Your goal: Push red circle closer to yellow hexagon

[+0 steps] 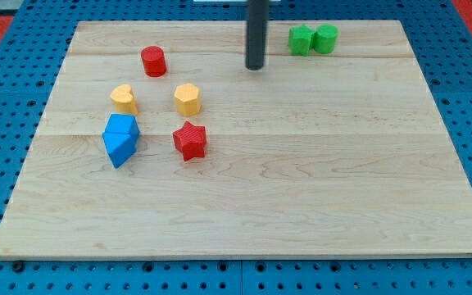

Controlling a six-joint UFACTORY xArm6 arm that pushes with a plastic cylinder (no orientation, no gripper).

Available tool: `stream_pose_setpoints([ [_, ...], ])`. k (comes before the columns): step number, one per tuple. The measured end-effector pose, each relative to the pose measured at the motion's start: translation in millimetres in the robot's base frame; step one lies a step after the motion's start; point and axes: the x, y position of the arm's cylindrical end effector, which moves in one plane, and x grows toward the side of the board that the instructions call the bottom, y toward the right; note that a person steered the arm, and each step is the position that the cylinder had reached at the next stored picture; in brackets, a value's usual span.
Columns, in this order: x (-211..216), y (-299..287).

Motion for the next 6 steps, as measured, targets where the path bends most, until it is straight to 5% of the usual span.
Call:
stream_pose_setpoints([
  [4, -61, -179],
  [6, -53, -221],
])
